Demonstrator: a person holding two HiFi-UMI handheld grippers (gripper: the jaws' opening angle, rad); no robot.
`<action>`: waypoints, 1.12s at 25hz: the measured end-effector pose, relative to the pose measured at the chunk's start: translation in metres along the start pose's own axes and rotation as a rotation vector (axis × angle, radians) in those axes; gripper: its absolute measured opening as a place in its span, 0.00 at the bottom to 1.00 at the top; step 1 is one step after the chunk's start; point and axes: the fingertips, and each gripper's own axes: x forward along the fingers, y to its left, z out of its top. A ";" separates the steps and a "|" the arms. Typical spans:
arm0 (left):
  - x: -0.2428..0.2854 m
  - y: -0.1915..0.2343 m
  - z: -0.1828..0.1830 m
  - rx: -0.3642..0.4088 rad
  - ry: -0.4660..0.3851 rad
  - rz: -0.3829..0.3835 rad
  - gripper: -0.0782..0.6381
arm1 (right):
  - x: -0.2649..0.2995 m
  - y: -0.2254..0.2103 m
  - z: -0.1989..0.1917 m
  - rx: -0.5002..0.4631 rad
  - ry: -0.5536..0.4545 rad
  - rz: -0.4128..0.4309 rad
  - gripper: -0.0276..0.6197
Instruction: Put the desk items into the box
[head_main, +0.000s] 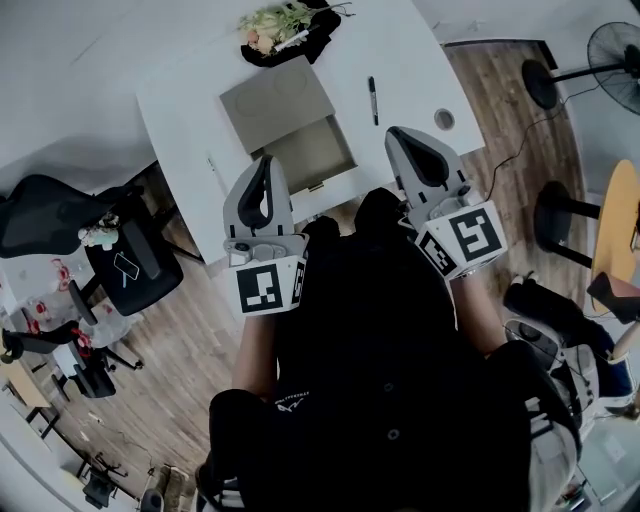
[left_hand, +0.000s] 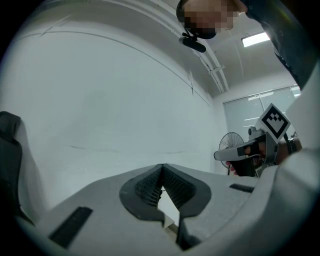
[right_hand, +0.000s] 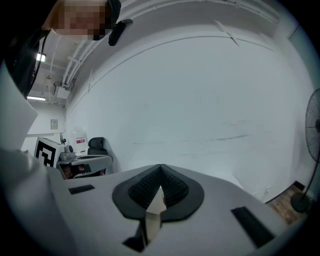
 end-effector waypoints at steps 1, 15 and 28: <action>0.003 0.000 -0.002 -0.005 0.006 -0.002 0.12 | 0.004 -0.004 -0.001 -0.007 0.015 -0.004 0.04; 0.064 -0.022 -0.009 -0.027 0.038 0.016 0.12 | 0.054 -0.102 -0.020 0.068 0.146 -0.066 0.04; 0.130 -0.045 -0.034 -0.039 0.098 0.004 0.12 | 0.104 -0.172 -0.090 0.164 0.314 -0.080 0.04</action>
